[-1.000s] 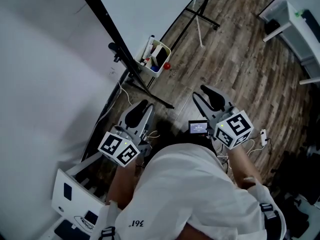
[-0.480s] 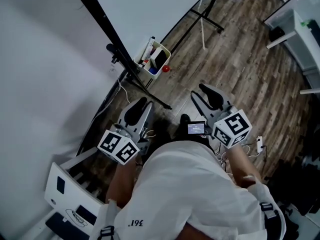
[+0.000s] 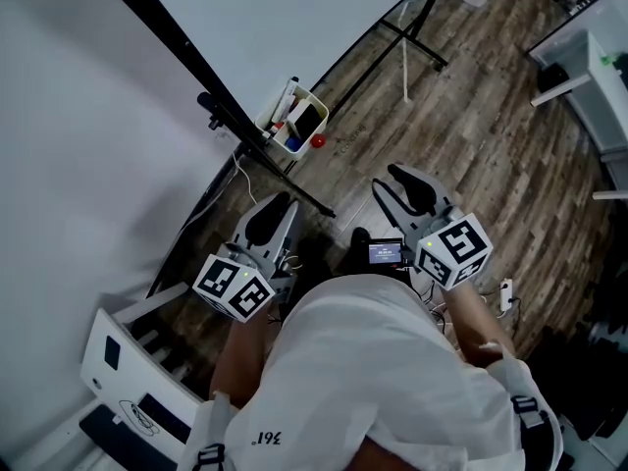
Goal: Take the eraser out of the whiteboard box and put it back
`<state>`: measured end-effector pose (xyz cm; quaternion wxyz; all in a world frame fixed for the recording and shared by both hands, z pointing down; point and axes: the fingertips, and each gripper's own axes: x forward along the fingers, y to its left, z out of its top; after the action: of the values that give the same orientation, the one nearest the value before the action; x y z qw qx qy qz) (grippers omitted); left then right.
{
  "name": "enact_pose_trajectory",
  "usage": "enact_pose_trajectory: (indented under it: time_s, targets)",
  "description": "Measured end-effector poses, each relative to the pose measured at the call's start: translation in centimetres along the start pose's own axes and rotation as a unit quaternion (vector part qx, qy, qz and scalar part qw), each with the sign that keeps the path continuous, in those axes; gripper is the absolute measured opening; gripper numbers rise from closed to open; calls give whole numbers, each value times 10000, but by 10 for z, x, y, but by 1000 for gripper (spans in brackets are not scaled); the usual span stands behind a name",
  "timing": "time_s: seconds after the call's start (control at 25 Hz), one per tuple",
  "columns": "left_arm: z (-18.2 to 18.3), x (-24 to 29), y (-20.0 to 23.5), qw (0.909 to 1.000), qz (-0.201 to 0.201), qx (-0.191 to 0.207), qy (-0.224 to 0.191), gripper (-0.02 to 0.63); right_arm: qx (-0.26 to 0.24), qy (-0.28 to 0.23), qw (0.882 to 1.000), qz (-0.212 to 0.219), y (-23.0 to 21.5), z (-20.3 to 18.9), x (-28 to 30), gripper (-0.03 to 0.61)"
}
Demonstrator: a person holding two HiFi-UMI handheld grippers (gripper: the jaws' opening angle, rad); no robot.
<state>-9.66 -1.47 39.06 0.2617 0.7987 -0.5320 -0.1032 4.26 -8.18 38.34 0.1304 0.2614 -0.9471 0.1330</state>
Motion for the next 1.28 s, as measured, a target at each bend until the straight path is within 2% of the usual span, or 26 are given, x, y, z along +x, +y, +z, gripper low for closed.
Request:
enact_pose_trajectory:
  time_s: [0.36,0.6,0.92,1.28]
  targets:
    - [10,15,3,9998,39,203,-50,103,-259,-32,9996,132,-10,15,13,143]
    - [20,28,6,9984,-59,563,-44,103,-616,-63,9976,296,-8,32,35,150]
    - [34,42,25,9964,119,839,-57,103,-930,7,9948,410,-7,44,66,158]
    - [25,55,51,9948,382,938,102,103,-1262,277,9898,598,-2,35,109,180]
